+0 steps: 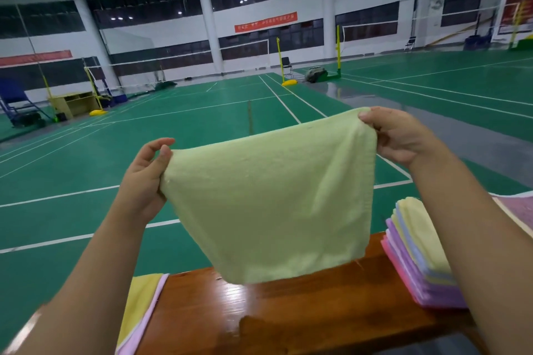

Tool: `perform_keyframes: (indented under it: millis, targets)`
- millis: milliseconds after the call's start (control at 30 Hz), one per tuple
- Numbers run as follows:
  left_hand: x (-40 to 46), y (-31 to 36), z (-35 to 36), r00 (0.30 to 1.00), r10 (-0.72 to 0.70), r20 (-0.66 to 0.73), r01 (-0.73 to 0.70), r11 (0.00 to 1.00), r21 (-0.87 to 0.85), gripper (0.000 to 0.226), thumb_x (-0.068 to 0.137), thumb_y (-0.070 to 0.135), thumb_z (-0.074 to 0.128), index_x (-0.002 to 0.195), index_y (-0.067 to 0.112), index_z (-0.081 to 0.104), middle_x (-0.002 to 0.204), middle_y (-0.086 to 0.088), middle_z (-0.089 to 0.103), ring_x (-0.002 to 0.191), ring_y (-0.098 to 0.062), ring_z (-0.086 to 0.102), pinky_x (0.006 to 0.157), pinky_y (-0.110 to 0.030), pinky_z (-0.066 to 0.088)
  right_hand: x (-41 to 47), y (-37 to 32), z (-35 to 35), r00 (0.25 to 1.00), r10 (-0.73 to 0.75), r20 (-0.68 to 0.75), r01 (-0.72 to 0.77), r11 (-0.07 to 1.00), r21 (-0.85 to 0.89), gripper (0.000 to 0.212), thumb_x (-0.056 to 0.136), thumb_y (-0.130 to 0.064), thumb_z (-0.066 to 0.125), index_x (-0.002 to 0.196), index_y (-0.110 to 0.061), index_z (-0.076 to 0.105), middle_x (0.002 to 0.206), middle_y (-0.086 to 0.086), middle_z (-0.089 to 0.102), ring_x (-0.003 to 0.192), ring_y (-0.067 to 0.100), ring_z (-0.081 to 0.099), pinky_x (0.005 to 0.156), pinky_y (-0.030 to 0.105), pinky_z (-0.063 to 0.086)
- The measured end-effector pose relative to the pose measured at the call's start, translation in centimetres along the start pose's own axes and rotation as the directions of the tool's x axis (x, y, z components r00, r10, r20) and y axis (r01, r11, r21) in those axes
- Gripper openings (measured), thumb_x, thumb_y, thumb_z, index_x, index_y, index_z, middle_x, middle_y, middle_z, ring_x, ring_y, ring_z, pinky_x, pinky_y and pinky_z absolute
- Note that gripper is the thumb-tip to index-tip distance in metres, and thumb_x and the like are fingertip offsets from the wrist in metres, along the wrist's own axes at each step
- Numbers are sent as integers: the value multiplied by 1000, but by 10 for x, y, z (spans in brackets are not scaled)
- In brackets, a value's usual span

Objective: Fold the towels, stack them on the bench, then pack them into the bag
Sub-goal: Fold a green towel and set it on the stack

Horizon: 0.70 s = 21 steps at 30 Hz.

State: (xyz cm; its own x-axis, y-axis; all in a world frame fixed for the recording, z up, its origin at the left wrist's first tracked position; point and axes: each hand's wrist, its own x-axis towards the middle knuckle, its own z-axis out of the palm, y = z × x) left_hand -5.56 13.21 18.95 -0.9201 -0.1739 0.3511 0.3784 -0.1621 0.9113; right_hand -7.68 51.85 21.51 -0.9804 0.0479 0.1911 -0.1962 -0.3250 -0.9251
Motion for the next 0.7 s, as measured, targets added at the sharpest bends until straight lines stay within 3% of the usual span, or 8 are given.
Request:
perform_keyframes:
  millis: [200,300,400,500,567,700]
  targets:
    - [-11,-42,3,960,-227,-165,249,960,129,11,98,22,51,97,17,62,82,0,61,65,-9,53,58,-27,46,-2,43,-4,961,246,-124,-239,969,70,8,90,0,55,85,-4,60,71,6,65,65,12,59,55,20,56]
    - [-31,-72,15,938,-276,-207,311,937,157,12,98,20,53,104,14,61,82,-2,60,63,-11,53,57,-27,43,-14,81,5,951,172,-257,-186,982,-29,14,85,2,62,84,-11,59,77,4,63,60,10,60,52,19,54]
    - [-71,-100,44,923,-347,-165,372,914,161,13,99,21,51,97,18,63,82,-3,63,69,-14,58,57,-24,53,-41,124,30,961,32,-276,-113,953,-283,14,82,-5,69,80,-17,63,79,0,65,69,12,61,62,25,53]
    - [-106,-124,71,901,-414,-131,433,875,216,16,99,20,51,100,17,67,88,-7,67,77,-18,61,64,-29,56,-76,162,58,984,-66,-168,-21,881,-472,12,81,-10,72,76,-20,66,73,-6,66,68,5,60,66,18,48]
    - [-119,-136,80,898,-419,-137,440,862,252,18,98,18,52,107,13,66,88,-7,66,76,-18,61,64,-31,56,-94,182,72,994,-50,-94,-12,827,-562,9,81,-12,71,79,-19,66,75,-9,67,70,0,60,65,11,47]
    - [-135,-149,82,906,-410,-105,418,830,369,22,99,16,49,114,14,66,103,-8,69,90,-21,67,75,-35,59,-117,213,76,994,-91,-58,27,733,-679,9,81,-16,71,84,-22,66,84,-6,67,80,6,62,73,21,50]
